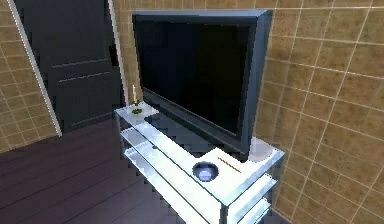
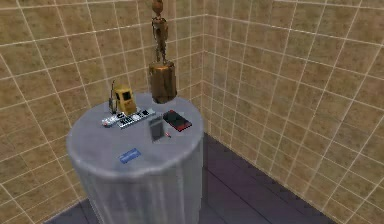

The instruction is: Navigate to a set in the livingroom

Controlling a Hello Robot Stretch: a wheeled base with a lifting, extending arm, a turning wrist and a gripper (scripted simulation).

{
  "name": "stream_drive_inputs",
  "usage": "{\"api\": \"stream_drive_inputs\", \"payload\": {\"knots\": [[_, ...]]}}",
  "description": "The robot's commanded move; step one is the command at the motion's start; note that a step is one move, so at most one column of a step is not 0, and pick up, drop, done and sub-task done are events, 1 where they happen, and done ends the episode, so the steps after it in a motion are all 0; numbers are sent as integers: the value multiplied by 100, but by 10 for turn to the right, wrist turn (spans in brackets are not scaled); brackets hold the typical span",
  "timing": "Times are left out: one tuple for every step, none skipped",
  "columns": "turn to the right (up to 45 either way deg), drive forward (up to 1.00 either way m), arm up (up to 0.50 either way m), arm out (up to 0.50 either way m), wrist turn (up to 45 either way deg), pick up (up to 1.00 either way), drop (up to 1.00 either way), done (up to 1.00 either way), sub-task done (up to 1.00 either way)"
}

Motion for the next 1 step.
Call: {"api": "stream_drive_inputs", "payload": {"knots": [[0,0,0,0,0,0,0,100,0]]}}
